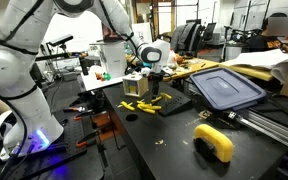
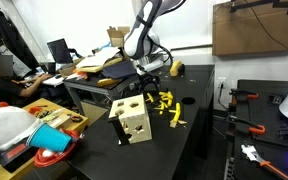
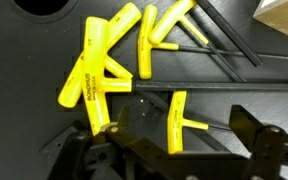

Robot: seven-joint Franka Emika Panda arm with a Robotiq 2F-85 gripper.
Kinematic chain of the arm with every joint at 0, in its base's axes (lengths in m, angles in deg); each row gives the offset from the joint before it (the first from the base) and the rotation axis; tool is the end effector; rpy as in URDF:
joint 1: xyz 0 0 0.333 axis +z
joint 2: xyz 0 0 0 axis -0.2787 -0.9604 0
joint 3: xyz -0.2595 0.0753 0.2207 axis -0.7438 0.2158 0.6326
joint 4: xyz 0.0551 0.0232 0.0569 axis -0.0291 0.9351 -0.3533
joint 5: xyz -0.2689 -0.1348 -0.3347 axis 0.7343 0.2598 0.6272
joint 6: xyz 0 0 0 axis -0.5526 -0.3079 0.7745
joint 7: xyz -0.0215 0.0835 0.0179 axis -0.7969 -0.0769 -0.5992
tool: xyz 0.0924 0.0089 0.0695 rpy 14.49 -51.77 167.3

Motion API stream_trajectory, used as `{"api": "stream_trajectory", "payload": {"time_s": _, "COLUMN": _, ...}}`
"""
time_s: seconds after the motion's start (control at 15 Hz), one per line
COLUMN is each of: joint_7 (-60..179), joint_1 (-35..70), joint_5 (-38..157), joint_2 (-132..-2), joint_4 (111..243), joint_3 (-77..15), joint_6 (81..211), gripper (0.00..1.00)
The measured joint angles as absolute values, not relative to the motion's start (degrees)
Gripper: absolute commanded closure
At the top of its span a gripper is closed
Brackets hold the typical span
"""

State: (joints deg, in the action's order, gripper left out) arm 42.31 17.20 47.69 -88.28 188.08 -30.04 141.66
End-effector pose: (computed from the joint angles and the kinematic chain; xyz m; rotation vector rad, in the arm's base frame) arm 0.6863 -0.0164 0.1383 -2.9741 0.7957 0.2970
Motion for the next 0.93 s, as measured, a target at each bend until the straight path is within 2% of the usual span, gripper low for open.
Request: {"api": "stream_trajectory", "payload": {"time_s": 0.93, "joint_7": 53.46, "joint_1": 11.47, "joint_5": 42.84, "joint_2": -93.28, "joint_4": 182.53, "joint_3": -27.33, "joint_6": 138.16, "gripper": 0.00}}
